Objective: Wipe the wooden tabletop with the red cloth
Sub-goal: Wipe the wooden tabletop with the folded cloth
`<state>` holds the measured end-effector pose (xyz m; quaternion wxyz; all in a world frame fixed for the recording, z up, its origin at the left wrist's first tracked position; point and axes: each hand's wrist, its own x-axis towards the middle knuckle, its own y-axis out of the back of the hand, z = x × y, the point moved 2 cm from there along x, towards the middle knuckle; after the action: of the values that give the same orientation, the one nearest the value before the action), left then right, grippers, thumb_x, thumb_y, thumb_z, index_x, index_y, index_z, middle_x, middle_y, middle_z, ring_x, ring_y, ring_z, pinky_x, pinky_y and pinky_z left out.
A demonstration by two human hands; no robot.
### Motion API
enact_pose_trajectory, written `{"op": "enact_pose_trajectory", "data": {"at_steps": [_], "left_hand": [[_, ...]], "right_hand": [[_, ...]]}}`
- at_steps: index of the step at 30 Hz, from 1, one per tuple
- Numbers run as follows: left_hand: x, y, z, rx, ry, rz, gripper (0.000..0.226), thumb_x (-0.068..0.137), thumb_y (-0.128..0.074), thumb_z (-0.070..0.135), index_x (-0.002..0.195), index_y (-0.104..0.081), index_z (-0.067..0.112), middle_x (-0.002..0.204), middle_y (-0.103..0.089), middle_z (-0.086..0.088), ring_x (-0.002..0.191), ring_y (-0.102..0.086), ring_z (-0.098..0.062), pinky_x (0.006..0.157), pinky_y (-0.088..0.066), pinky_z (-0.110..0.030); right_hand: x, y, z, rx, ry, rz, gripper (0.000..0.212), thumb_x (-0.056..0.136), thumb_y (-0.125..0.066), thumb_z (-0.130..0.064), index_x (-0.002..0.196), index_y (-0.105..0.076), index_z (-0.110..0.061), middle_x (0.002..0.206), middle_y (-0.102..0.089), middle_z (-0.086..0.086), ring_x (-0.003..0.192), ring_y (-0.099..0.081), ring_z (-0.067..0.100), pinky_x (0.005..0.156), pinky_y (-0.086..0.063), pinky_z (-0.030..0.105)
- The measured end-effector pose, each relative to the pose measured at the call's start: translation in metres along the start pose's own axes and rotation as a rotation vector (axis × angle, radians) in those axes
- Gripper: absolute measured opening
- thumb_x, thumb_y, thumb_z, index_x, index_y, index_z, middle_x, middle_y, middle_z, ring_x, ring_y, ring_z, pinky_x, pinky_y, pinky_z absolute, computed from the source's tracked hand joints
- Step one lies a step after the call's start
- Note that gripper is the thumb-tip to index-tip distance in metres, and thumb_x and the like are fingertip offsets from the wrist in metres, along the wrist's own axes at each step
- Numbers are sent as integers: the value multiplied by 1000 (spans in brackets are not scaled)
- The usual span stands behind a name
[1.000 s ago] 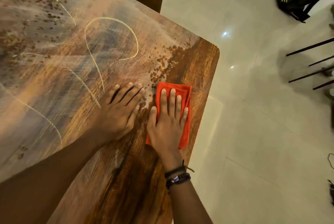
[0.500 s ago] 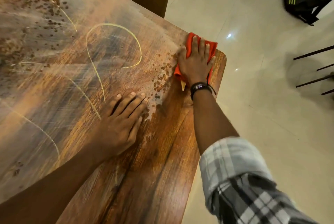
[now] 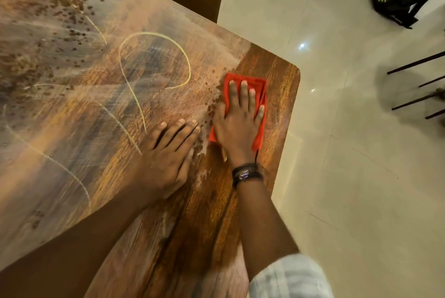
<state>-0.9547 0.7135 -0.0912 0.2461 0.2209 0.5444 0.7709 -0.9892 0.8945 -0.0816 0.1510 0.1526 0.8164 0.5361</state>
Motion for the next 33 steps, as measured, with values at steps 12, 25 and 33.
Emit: {"op": "enact_pose_trajectory", "data": {"at_steps": [12,25,33], "left_hand": [[-1,1,-1,-1,-20,27,52,102,-32,29,150,-40,12,159,-36,-4,149,-28,-22,119,-24,-52],[0,-2,-2,-3,-22,-6,54,101,-32,30,153,-35,15,162,-30,-1,151,-20,-19,121,-18,-50],[-1,0,-1,-25,-9,31,56,100,-33,27,154,-31,12,161,-32,-5,150,-25,-21,122,-15,-46]], "right_hand": [[-20,19,43,16,-179,55,61,101,-24,-45,160,-10,-35,168,-1,-8,155,5,16,123,7,56],[120,45,73,72,-286,88,55,106,-24,-35,160,-16,-25,169,-5,0,156,2,21,124,5,52],[21,0,4,-8,14,-17,60,103,-16,-47,160,-11,-30,169,-2,-3,155,3,18,124,9,48]]}}
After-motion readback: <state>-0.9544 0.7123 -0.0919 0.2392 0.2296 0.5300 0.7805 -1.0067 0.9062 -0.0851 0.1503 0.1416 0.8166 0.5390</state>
